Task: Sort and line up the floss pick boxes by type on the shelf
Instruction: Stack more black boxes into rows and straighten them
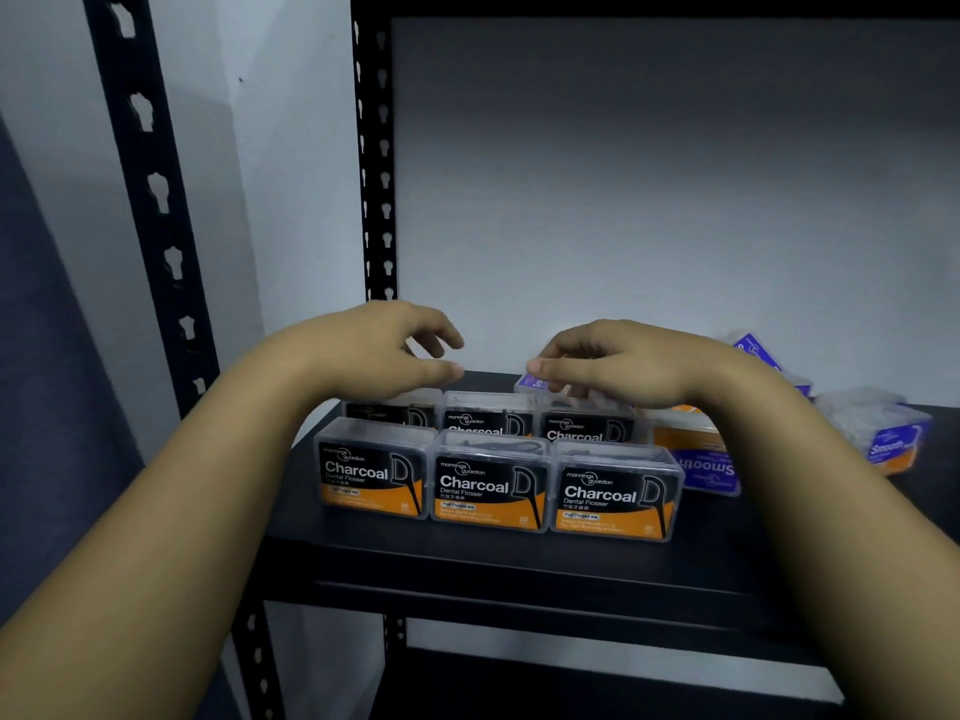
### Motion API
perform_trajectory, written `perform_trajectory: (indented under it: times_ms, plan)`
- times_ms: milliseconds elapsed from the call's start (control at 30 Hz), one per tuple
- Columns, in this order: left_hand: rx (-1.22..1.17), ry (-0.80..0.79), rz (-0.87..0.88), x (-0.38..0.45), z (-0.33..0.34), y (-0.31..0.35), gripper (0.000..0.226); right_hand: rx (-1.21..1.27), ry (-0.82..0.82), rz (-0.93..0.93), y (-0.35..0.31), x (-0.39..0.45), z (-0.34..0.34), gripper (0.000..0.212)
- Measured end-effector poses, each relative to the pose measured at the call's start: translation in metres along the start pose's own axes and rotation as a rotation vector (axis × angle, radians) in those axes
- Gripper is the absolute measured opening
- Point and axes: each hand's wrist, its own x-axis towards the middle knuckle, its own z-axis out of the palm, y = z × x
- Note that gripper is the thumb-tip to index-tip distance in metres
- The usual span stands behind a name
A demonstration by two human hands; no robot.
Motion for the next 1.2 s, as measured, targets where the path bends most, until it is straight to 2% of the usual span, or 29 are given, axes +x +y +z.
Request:
perform_trajectory:
  times_ms: [133, 233, 333, 500, 633, 1133, 1200]
  plan:
    - [-0.042, -0.002, 0.068, -0.012, 0.023, 0.003, 0.045, -0.112, 0.083, 0.022, -0.011, -0.021, 0.015, 0.055]
    - [-0.068, -0.025, 0.065, -0.017, 0.032, 0.002, 0.045, -0.195, 0.097, 0.044, -0.017, -0.030, 0.028, 0.066]
    - [-0.092, 0.020, 0.075, -0.020, 0.038, -0.001, 0.046, -0.220, 0.102, 0.049, -0.020, -0.032, 0.036, 0.076]
    - [-0.118, 0.092, 0.080, -0.019, 0.045, -0.006, 0.052, -0.128, 0.133, 0.046, -0.021, -0.032, 0.042, 0.057]
    - [-0.138, 0.140, 0.068, -0.017, 0.047, -0.013, 0.054, -0.122, 0.156, 0.067, -0.021, -0.031, 0.043, 0.051]
    - [-0.176, 0.186, 0.105, -0.019, 0.050, -0.010, 0.043, -0.129, 0.009, 0.091, -0.041, -0.037, 0.040, 0.058]
    - [-0.164, 0.186, 0.095, -0.020, 0.051, -0.009, 0.046, -0.159, -0.032, 0.094, -0.045, -0.041, 0.040, 0.066]
